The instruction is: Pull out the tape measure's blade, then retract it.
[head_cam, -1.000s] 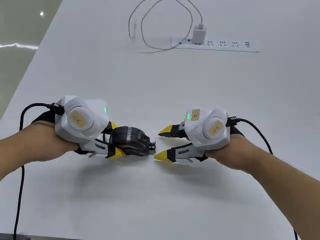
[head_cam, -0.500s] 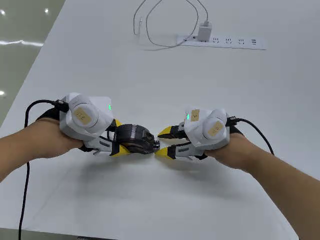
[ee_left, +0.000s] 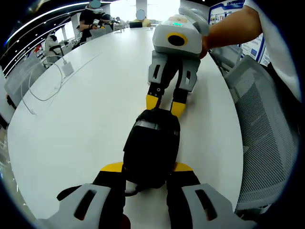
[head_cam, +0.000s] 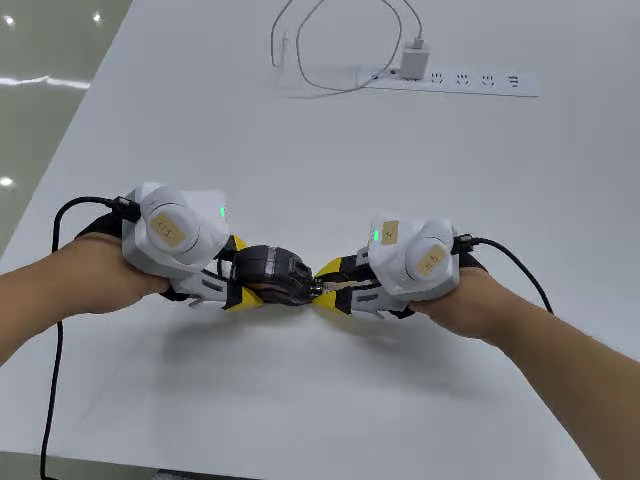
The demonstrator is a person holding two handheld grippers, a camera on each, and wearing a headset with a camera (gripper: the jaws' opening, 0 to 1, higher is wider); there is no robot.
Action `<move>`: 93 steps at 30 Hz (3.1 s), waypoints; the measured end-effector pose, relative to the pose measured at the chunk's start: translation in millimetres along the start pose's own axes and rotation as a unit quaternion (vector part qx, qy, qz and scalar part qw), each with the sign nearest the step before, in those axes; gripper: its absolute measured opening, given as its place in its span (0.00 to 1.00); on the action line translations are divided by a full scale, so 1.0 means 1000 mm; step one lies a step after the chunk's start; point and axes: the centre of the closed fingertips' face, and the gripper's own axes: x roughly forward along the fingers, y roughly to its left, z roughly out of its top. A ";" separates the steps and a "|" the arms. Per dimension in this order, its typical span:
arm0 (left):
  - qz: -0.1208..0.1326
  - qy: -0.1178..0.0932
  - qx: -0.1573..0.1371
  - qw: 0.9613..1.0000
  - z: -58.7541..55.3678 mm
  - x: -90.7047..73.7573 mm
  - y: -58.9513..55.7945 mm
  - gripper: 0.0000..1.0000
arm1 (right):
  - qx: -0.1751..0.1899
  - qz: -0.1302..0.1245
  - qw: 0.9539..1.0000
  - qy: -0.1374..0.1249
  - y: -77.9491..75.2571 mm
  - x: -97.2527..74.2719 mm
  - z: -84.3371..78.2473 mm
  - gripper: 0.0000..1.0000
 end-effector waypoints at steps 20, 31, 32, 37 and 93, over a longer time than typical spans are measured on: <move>0.002 0.002 0.006 1.000 0.000 0.000 0.000 0.28 | 0.003 -0.005 1.000 0.001 0.000 0.000 0.000 0.10; 0.000 0.002 0.008 1.000 -0.001 0.001 0.001 0.27 | -0.001 -0.008 1.000 0.004 -0.001 -0.001 -0.001 0.09; 0.000 0.002 0.008 1.000 -0.001 0.001 0.002 0.27 | 0.001 -0.008 1.000 0.002 -0.001 -0.001 -0.001 0.09; 0.000 0.001 0.009 1.000 0.000 0.001 0.001 0.27 | -0.001 -0.008 1.000 0.004 -0.001 -0.001 -0.001 0.09; 0.000 0.005 0.012 1.000 0.000 0.002 0.001 0.27 | 0.011 -0.029 0.998 0.045 -0.002 -0.055 -0.040 0.08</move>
